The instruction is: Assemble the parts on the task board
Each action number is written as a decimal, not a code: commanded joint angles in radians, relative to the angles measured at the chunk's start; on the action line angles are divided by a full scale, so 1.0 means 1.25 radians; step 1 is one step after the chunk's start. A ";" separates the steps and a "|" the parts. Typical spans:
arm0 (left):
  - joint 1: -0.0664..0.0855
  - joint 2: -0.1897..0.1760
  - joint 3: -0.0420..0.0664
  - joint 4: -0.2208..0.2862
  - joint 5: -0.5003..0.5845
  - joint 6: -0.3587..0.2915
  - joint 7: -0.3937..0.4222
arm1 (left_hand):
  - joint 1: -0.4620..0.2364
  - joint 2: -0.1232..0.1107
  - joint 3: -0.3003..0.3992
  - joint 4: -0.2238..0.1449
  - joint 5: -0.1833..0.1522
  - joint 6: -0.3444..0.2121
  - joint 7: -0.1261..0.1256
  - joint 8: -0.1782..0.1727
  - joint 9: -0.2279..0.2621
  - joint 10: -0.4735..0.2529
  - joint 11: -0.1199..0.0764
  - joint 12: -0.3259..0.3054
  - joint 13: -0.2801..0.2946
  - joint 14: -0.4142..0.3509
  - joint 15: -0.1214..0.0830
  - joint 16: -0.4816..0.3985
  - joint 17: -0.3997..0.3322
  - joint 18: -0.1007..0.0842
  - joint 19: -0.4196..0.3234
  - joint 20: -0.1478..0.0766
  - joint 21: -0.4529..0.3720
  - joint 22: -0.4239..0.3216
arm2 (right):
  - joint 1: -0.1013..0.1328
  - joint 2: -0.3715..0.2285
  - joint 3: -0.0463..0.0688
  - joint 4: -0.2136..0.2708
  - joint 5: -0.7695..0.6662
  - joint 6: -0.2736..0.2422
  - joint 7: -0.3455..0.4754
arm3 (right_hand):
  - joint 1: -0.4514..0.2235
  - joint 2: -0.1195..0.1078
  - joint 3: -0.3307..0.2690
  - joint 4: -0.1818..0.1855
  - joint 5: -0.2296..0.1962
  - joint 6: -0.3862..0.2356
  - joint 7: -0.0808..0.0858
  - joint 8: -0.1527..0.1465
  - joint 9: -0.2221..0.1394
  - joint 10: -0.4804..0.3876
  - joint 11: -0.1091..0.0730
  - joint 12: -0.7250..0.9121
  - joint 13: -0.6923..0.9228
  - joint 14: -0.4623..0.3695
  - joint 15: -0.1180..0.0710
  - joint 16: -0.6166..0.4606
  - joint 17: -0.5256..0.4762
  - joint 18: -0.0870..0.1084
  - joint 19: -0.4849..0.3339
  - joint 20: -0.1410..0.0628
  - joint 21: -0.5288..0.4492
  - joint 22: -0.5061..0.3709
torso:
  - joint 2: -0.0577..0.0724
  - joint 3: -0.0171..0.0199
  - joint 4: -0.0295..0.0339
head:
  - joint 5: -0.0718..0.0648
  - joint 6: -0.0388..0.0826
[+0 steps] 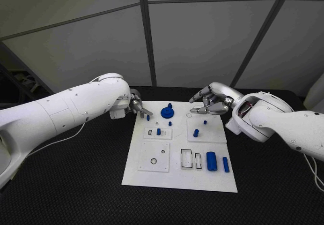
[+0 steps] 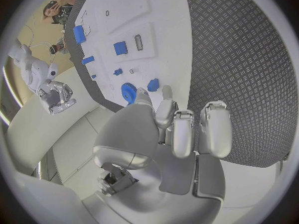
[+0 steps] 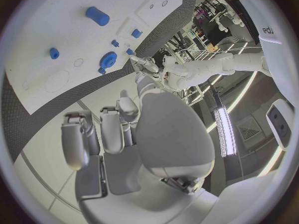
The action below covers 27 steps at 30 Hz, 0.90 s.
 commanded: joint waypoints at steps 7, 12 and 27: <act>-0.001 0.007 0.000 -0.003 -0.007 0.012 0.013 | 0.005 0.005 0.003 -0.004 0.006 0.007 -0.001 -0.005 -0.002 0.007 0.000 0.004 0.049 0.070 0.005 0.002 0.168 -0.004 0.004 0.001 0.000 0.024 | 0.002 0.004 0.001 -0.001 -0.001 0.007 0.002 | -0.002 -0.002 0.000 0.002 0.004 0.005 -0.001 -0.004 -0.001 -0.002 0.000 -0.004 -0.001 0.032 -0.006 -0.005 0.000 -0.003 0.077 -0.004 -0.004 0.200 | 0.001 -0.0002 0.0019 | -0.001 -0.002; -0.001 0.008 -0.001 -0.003 -0.007 0.009 0.013 | 0.007 0.008 0.004 -0.004 0.008 0.008 -0.001 -0.005 -0.002 0.006 -0.001 0.004 0.049 0.070 0.005 0.002 0.168 -0.004 0.004 0.001 0.000 0.024 | 0.002 0.005 0.001 -0.002 -0.001 0.007 0.001 | -0.002 -0.002 0.000 0.002 0.004 0.005 -0.001 -0.004 -0.001 -0.002 0.000 -0.004 -0.001 0.032 -0.006 -0.005 0.000 -0.003 0.077 -0.004 -0.004 0.200 | 0.001 -0.0001 0.0036 | -0.002 -0.002; -0.001 0.010 -0.001 0.004 -0.007 0.009 0.014 | 0.063 0.037 0.032 -0.034 0.040 0.012 -0.005 -0.006 -0.007 0.005 -0.004 0.003 0.048 0.070 0.003 0.003 0.169 -0.003 0.002 0.000 -0.003 0.023 | 0.002 0.008 0.001 -0.004 -0.001 0.011 0.000 | -0.001 -0.001 0.001 0.001 0.005 0.006 -0.001 -0.004 -0.001 -0.002 0.000 -0.004 -0.001 0.032 -0.006 -0.006 -0.001 -0.003 0.078 -0.004 -0.004 0.200 | 0.001 -0.0004 0.0052 | -0.005 -0.001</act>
